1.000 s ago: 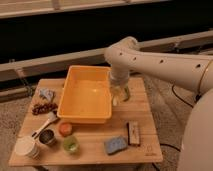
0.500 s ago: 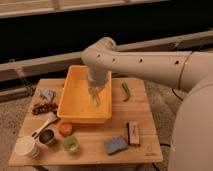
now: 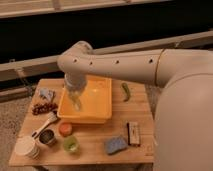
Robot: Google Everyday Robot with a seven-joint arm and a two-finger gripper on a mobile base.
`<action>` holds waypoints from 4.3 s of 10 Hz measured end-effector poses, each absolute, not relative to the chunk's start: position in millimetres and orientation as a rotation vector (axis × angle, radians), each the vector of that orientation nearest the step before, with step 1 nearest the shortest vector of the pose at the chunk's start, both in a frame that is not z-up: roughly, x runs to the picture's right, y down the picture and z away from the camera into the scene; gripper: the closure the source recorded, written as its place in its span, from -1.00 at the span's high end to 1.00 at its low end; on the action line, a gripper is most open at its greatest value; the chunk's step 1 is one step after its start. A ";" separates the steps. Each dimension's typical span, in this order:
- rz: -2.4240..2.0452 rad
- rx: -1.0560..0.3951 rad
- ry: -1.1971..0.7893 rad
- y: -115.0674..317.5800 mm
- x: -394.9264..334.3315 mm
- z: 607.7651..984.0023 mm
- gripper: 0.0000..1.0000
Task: Place banana in metal cup
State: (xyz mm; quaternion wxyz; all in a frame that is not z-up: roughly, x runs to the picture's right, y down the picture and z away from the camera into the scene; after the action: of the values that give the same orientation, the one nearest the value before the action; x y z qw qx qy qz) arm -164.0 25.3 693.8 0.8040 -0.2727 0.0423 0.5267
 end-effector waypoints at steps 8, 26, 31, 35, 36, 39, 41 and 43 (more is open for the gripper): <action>0.910 -0.639 -0.033 57.6 -226.8 682.3 -1.00; 0.847 -0.599 -0.151 94.4 -306.4 663.2 -1.00; 0.847 -0.661 -0.201 122.2 -324.3 680.2 -1.00; 0.828 -0.725 -0.210 149.2 -342.5 689.2 -1.00; 0.829 -0.743 -0.200 159.0 -345.4 694.4 -1.00; 0.854 -0.768 -0.165 176.6 -341.1 707.2 -1.00; 0.884 -0.767 -0.145 180.7 -330.7 710.8 -1.00; 0.920 -0.757 -0.133 179.5 -319.8 714.6 -1.00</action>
State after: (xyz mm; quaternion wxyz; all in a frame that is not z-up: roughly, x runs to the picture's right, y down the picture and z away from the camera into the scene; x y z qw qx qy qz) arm -319.8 179.5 714.6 0.8258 -0.3562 -0.0625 0.4328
